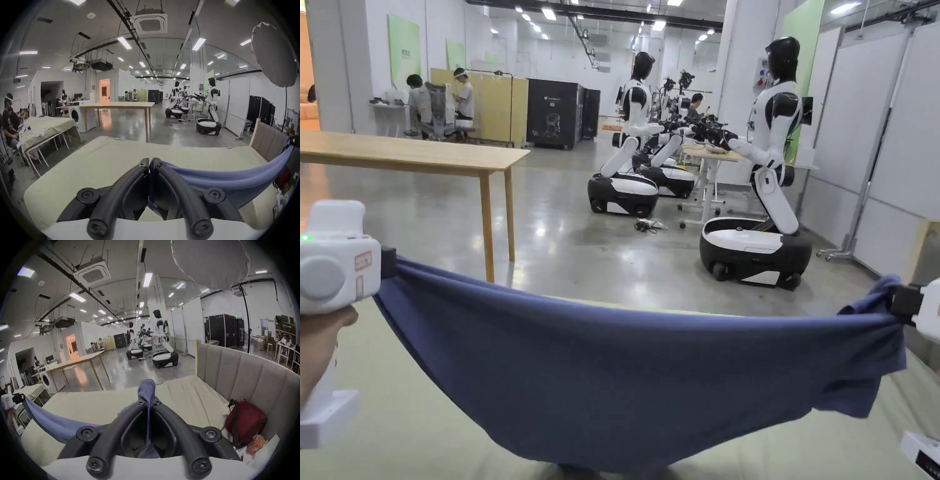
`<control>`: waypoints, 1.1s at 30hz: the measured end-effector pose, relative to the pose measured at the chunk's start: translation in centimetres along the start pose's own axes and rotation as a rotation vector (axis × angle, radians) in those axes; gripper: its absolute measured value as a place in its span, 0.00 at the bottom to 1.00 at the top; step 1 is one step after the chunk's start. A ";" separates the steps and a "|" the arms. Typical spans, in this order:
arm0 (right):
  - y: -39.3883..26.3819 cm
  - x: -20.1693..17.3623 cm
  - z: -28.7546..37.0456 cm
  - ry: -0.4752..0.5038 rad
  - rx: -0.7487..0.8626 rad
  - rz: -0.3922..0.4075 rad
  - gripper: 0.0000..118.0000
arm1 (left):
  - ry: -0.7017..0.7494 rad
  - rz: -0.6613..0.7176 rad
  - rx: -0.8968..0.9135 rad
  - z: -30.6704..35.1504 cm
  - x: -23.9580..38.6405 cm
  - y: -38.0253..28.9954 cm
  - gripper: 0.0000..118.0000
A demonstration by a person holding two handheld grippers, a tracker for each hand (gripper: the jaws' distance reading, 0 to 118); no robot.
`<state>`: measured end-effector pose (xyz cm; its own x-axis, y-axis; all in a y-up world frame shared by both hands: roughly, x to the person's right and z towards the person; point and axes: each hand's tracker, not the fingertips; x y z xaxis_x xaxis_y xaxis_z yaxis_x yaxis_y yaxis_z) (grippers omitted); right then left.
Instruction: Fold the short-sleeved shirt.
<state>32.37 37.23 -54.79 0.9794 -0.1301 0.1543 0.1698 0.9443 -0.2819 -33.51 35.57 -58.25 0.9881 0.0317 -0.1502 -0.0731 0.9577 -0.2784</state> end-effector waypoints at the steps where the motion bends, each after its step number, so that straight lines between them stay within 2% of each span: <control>1: -0.8 0.4 0.7 0.004 -0.015 0.008 0.05 | -0.004 -0.004 -0.013 0.8 -0.2 -0.6 0.00; 6: -5.5 2.4 6.4 0.011 -0.083 0.091 0.05 | -0.106 0.008 -0.102 7.2 -2.1 -4.6 0.00; 9: -9.8 3.9 10.3 0.052 -0.153 0.105 0.05 | -0.123 -0.033 -0.142 11.9 -3.4 -9.0 0.00; 10: -11.9 4.5 11.7 0.064 -0.160 0.098 0.05 | -0.142 -0.067 -0.207 13.2 -3.8 -10.9 0.00; 14: -19.5 5.7 15.0 0.092 -0.304 0.208 0.05 | -0.180 -0.094 -0.415 16.7 -5.9 -19.1 0.00; 16: -24.5 6.2 15.2 0.046 -0.386 0.294 0.05 | -0.167 -0.111 -0.511 17.7 -6.7 -23.6 0.00; 19: -30.1 6.8 15.8 0.034 -0.484 0.284 0.05 | -0.153 -0.122 -0.646 18.3 -7.3 -28.9 0.00; 21: -31.5 7.1 15.9 0.005 -0.482 0.263 0.05 | -0.140 -0.090 -0.639 18.9 -7.4 -30.4 0.01; 23: -31.0 7.2 16.2 -0.010 -0.472 0.230 0.05 | -0.125 -0.054 -0.590 19.5 -7.2 -29.9 0.11; 24: -30.3 6.9 16.5 -0.014 -0.445 0.235 0.14 | -0.098 -0.069 -0.556 19.9 -7.2 -29.3 0.38; 25: -28.8 6.2 16.9 -0.037 -0.373 0.260 0.33 | -0.052 -0.112 -0.493 20.5 -6.9 -28.0 0.71; 26: -27.4 5.5 17.5 -0.035 -0.299 0.258 0.55 | -0.047 -0.122 -0.435 21.2 -6.4 -26.6 0.96; 27: -25.6 4.5 18.4 -0.013 -0.237 0.245 0.71 | -0.059 -0.107 -0.344 22.1 -5.7 -25.0 0.99; 30: -20.9 0.1 20.5 0.098 -0.016 0.173 0.72 | -0.110 -0.056 -0.109 24.5 -2.4 -19.3 0.98; 33: -18.7 -5.0 22.5 0.157 0.149 0.158 0.72 | -0.189 -0.092 0.050 27.3 2.2 -15.3 0.98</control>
<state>21.85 27.07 -28.97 0.9994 -0.0121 -0.0322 0.0073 0.9892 -0.1466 -26.49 28.79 -28.39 0.9984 -0.0078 0.0560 0.0207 0.9719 -0.2347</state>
